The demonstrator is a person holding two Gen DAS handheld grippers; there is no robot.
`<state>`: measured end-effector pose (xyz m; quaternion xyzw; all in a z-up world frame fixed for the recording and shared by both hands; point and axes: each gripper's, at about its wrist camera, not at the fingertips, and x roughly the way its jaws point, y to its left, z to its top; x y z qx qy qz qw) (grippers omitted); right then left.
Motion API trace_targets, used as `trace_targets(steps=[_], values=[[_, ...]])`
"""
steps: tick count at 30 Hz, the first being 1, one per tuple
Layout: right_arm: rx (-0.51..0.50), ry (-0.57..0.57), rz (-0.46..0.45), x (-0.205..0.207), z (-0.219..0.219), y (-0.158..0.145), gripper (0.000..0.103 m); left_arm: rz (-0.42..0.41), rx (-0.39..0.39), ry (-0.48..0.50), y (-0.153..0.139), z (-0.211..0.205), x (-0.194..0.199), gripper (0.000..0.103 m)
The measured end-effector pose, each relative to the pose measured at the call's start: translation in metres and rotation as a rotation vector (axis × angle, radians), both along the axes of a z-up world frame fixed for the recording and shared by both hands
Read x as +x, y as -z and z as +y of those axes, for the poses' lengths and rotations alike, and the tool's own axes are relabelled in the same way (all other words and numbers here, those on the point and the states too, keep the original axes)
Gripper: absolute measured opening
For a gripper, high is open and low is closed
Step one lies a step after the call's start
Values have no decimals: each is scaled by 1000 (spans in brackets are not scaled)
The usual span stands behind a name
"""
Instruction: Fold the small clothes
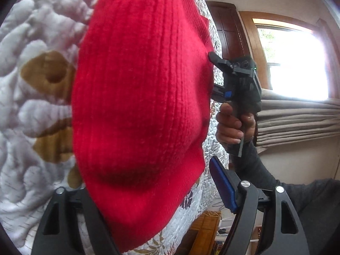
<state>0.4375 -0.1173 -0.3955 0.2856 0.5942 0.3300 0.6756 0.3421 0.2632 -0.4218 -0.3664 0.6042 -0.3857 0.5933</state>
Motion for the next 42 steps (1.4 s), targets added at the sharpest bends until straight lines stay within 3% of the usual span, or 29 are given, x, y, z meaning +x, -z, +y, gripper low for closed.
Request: trace_targets(steps=[2, 3, 4, 5, 6, 12, 18, 23, 26, 28, 29, 30, 31, 33, 34, 35, 38, 42], values=[[-10, -11, 5, 1, 15, -2, 56, -8, 26, 0, -2, -1, -2, 71], [-23, -10, 1, 3, 24, -5, 52, -16, 69, 5, -3, -3, -2, 51], [-31, -7, -2, 3, 28, -7, 47, -6, 126, 11, 0, -3, -3, 36], [-31, -5, -4, 5, 32, -8, 41, 8, 134, 7, 1, -2, -2, 24], [-41, 0, -15, 7, 41, -12, 37, 29, 118, -7, 2, 2, -1, 20], [-68, 13, -82, -1, 72, -44, 32, -33, 180, 31, -30, 4, -6, 15], [-39, -6, -121, -16, 122, -76, 31, -89, 213, -17, -78, 52, -30, 15], [19, -73, -122, -39, 181, -75, 31, -97, 275, -73, -101, 110, -76, 15], [4, -157, -118, -58, 233, -50, 32, -62, 327, -136, -91, 149, -117, 16], [-42, -208, -92, -68, 266, -26, 37, -30, 416, -160, -68, 158, -142, 21], [-72, -223, -75, -72, 277, -18, 43, -2, 448, -157, -54, 164, -149, 28], [-98, -206, -73, -75, 281, -14, 47, 34, 478, -161, -38, 168, -158, 37], [-91, -183, -71, -76, 278, -16, 49, 46, 448, -184, -33, 173, -164, 38], [-97, -100, -79, -78, 257, -29, 69, 35, 422, -206, -39, 179, -170, 53], [-114, -51, -97, -80, 243, -40, 71, 19, 434, -208, -45, 181, -173, 59], [-127, -24, -107, -81, 234, -48, 71, -9, 464, -219, -56, 187, -179, 65], [-146, 11, -123, -88, 223, -67, 68, -36, 511, -249, -75, 206, -190, 65], [-130, -15, -87, -83, 240, -62, 58, -142, 495, -268, -117, 217, -196, 65]])
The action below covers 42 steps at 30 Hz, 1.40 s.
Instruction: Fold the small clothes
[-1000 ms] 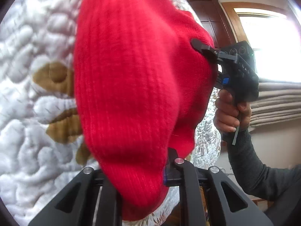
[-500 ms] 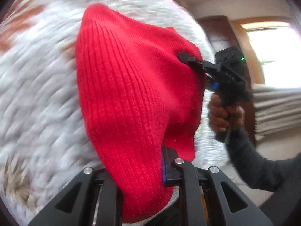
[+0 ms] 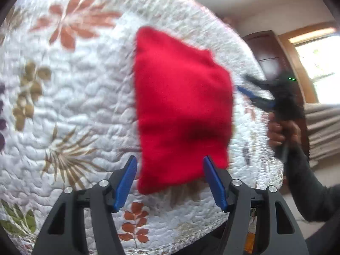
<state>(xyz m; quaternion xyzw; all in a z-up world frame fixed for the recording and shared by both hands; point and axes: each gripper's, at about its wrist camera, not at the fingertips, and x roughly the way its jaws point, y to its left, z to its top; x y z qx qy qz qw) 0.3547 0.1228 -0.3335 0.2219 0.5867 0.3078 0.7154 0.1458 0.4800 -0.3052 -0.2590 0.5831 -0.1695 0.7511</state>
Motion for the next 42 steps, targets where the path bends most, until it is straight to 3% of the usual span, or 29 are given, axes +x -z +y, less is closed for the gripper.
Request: trace_targets(steps=[1, 2, 3, 8, 11, 13, 15, 17, 20, 23, 25, 30, 33, 38, 42], values=[[3, -4, 19, 3, 9, 5, 55, -18, -7, 12, -5, 5, 2, 65], [-3, -5, 33, 2, 8, 14, 39, -32, -18, 28, -6, 3, 3, 65], [-3, -10, 43, 1, 15, 19, 5, -37, -33, 48, -7, 2, 4, 65], [-78, 79, -30, 0, 7, 10, 5, -42, -66, 120, -2, -41, 17, 65], [-127, 94, 36, 4, 0, 40, 7, -14, -70, 152, 4, -50, 18, 64], [-123, 93, 42, 1, 3, 41, 14, -13, -72, 159, 1, -50, 19, 63], [-87, 128, 19, -13, -2, 20, 39, -50, -83, 154, -13, -42, 23, 64], [-108, 142, -4, -30, -6, 4, 45, -78, -101, 141, -20, -35, 34, 65], [-136, 121, 48, -69, -4, 1, 45, -93, -132, 129, -14, -29, 54, 65], [-161, 90, 97, -95, 8, 18, 43, -49, -159, 152, 7, -31, 69, 63], [-174, 68, 129, -98, 12, 32, 7, -17, -158, 185, 24, -38, 74, 61], [-185, 131, 161, -97, -6, 51, 6, 55, -139, 208, 61, -57, 82, 45], [-137, 131, 158, -103, -8, 42, 13, 69, -139, 198, 62, -60, 79, 45], [-127, 123, 112, -129, -8, 2, 15, -9, -194, 128, 22, -35, 55, 57], [-100, 16, 173, -155, 21, 20, 15, 69, -196, 114, 42, -32, 34, 57]])
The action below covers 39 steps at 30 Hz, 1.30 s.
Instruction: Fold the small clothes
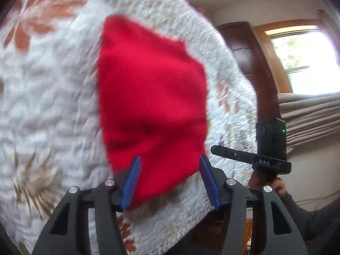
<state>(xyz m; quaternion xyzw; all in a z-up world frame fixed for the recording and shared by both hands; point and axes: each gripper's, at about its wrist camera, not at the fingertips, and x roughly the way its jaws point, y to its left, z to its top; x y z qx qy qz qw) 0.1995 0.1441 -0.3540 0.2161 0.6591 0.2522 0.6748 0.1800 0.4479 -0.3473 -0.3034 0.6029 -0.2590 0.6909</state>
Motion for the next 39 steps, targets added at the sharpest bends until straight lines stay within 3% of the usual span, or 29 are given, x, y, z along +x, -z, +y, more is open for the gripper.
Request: trace_targets(steps=[2, 5, 7, 10, 12, 13, 15, 19, 24, 27, 35, 39], values=[[-41, -15, 24, -4, 5, 17, 16, 55, 15, 11, 20, -4, -8, 57], [-70, 37, 50, -3, -7, 36, 2, 66, 26, 5, 32, -7, -11, 58], [-74, 65, 48, -5, -17, 32, 0, 83, 18, -10, 32, -8, -7, 62], [-121, 92, 3, -14, -23, 3, 26, 87, 64, -1, 17, -12, -6, 69], [-178, 91, -47, -24, -24, -31, 50, 88, 166, -13, -4, -11, -13, 88], [-199, 80, -63, -27, -25, -40, 53, 94, 231, -23, -18, -11, -19, 90], [-267, 52, -107, -39, -18, -72, 78, 61, 289, -29, -50, -11, -32, 99], [-350, 8, -199, -71, -3, -135, 91, -56, 424, -77, -132, -20, -66, 99], [-405, -16, -307, -101, 9, -205, 95, -154, 542, -155, -218, -28, -106, 99], [-407, -15, -376, -118, 7, -250, 95, -183, 558, -200, -266, -40, -127, 99], [-417, -21, -528, -163, -15, -338, 99, -235, 608, -231, -345, -85, -172, 99], [-429, -28, -569, -177, -24, -360, 99, -252, 614, -239, -370, -102, -190, 99]])
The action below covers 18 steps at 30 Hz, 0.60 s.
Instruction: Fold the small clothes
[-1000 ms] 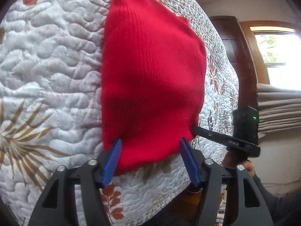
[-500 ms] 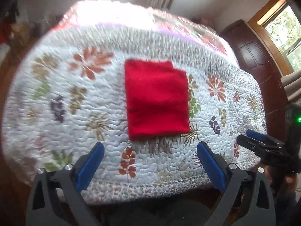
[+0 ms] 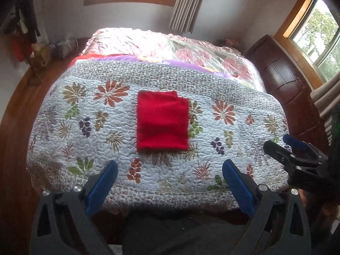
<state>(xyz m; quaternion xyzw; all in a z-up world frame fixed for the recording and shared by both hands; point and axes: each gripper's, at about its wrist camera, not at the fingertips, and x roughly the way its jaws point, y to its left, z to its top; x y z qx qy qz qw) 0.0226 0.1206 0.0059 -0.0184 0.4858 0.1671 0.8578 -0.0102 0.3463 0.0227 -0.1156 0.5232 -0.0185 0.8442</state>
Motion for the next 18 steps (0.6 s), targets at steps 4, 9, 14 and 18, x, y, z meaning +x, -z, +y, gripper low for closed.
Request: trace_targets(steps=[4, 9, 14, 18], values=[[-6, 16, -29, -11, -4, -16, 99, -13, -7, 15, -17, -8, -17, 99], [-19, 55, -42, -22, 5, -24, 99, -10, -36, 36, -20, -3, -25, 99], [-35, 80, -48, -31, 20, -29, 99, -14, -43, 45, -21, 9, -26, 99], [-36, 106, -51, -35, 31, -32, 100, -20, -52, 39, -20, 23, -24, 99]])
